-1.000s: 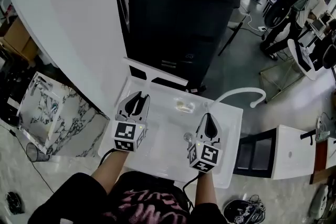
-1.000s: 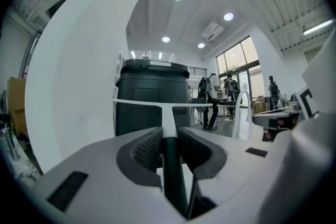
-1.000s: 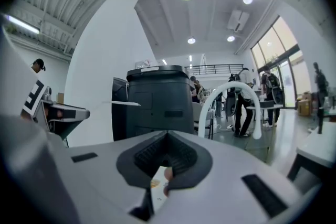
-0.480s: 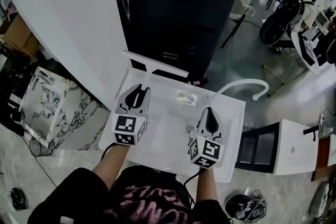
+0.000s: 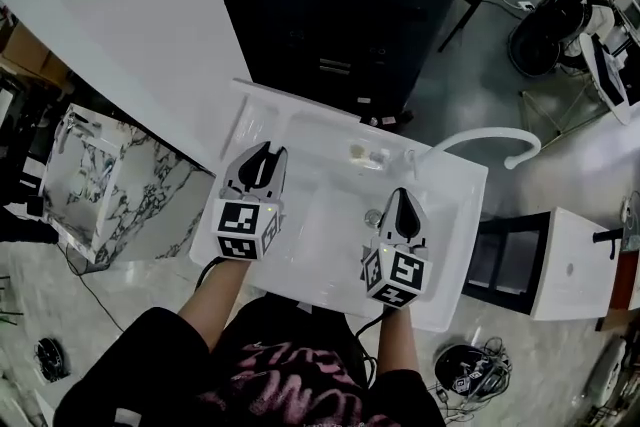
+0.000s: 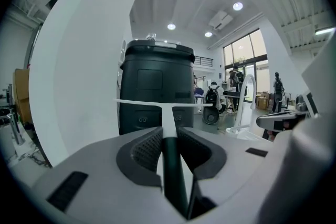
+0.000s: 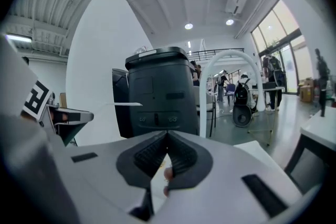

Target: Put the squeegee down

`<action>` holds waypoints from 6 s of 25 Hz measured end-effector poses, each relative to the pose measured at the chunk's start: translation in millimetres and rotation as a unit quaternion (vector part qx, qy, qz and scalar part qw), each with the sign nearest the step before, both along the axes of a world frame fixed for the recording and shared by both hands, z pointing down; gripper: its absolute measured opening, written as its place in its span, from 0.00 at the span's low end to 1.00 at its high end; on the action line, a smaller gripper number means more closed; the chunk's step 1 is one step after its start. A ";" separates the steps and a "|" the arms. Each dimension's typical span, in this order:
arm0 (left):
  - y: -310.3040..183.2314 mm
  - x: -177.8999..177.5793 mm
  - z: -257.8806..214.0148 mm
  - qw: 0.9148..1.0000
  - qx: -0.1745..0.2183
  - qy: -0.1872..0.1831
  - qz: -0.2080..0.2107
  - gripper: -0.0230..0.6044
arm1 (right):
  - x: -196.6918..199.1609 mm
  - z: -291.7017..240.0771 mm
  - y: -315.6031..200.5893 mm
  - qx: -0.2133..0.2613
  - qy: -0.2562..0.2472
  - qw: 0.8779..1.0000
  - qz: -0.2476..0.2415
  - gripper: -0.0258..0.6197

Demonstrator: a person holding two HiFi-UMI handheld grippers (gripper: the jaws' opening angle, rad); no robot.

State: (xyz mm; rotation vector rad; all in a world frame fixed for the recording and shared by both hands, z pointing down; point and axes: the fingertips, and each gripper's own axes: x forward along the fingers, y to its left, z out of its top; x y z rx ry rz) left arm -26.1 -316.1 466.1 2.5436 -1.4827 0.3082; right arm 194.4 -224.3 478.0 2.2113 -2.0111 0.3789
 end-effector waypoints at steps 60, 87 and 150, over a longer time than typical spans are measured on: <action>-12.0 20.9 176.8 0.984 -0.170 -0.043 0.011 0.19 | -23.5 161.2 -28.6 -0.130 -0.076 0.988 -0.035 0.07; -13.1 25.4 207.2 0.979 -0.190 -0.068 0.017 0.19 | -26.6 184.2 -22.4 -0.153 -0.077 0.985 -0.038 0.07; 45.0 51.8 -59.7 0.995 0.065 0.034 0.062 0.05 | 22.1 -68.7 53.7 0.073 -0.001 0.997 0.003 0.07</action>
